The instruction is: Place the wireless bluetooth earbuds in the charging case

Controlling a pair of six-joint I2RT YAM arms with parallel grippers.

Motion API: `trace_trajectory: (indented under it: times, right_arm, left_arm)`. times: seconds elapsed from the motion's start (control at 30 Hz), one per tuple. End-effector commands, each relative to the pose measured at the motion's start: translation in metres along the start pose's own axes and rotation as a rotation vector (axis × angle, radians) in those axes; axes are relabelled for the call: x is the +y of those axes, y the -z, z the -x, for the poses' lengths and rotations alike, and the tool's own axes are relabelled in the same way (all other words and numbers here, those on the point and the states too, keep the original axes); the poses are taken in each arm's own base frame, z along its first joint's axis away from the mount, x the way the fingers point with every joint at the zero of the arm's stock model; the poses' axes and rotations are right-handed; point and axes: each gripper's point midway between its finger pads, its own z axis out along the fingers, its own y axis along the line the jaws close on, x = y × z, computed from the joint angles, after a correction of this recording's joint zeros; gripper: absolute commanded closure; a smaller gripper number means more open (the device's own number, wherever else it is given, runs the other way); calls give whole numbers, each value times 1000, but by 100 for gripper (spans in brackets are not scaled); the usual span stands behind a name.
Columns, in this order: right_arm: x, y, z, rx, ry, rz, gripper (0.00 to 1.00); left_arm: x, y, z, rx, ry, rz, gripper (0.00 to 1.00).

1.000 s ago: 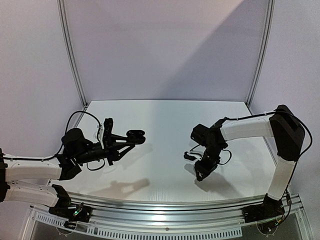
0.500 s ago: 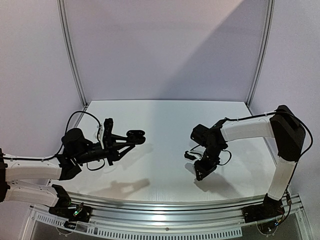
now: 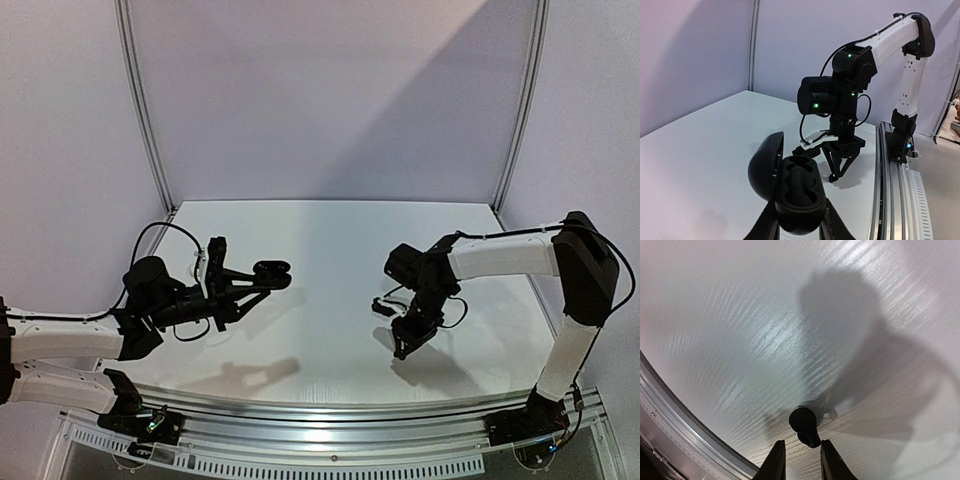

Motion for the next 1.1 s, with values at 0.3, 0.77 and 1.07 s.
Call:
trace_trajectory:
  times: [0.3, 0.77, 1.07]
  right_arm:
    - [5, 2, 12, -24, 20, 16, 79]
    - [7, -7, 6, 25, 25, 30, 83]
    - [6, 1, 8, 18, 33, 10, 99]
  left_arm:
    - [-7, -1, -2, 9, -9, -29, 100]
    - [-8, 0, -1, 5, -14, -29, 100]
    - [-8, 0, -1, 5, -17, -30, 100]
